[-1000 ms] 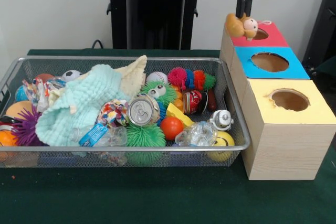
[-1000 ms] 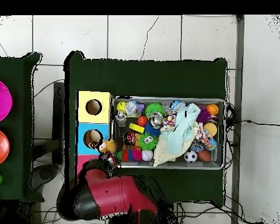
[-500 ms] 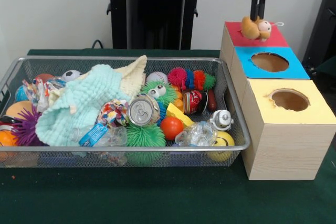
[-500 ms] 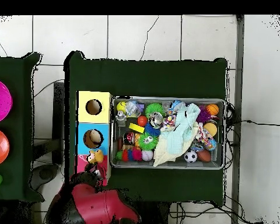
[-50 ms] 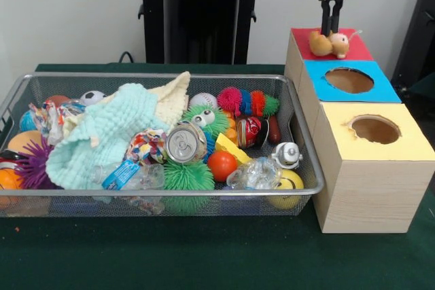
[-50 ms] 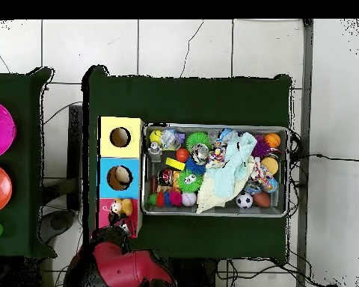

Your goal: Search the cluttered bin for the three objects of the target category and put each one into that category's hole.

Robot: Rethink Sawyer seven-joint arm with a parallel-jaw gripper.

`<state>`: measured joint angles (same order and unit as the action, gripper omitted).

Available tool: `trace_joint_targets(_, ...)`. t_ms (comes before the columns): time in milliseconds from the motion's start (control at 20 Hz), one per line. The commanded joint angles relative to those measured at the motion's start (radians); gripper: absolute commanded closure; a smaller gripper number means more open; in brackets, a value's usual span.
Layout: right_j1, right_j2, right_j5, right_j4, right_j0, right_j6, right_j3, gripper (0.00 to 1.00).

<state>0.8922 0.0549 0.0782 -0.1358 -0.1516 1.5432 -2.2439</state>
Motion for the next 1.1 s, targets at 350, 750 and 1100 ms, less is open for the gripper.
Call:
trace_joint_targets(350,-0.098,0.02,0.156,0.038,0.026,0.288,-0.121,1.0)
trace_joint_targets(750,-0.079,0.037,0.161,0.1,-0.032,0.285,-0.148,1.0)
trace_joint_targets(1100,-0.089,0.044,0.164,0.164,-0.095,0.287,-0.152,1.0)
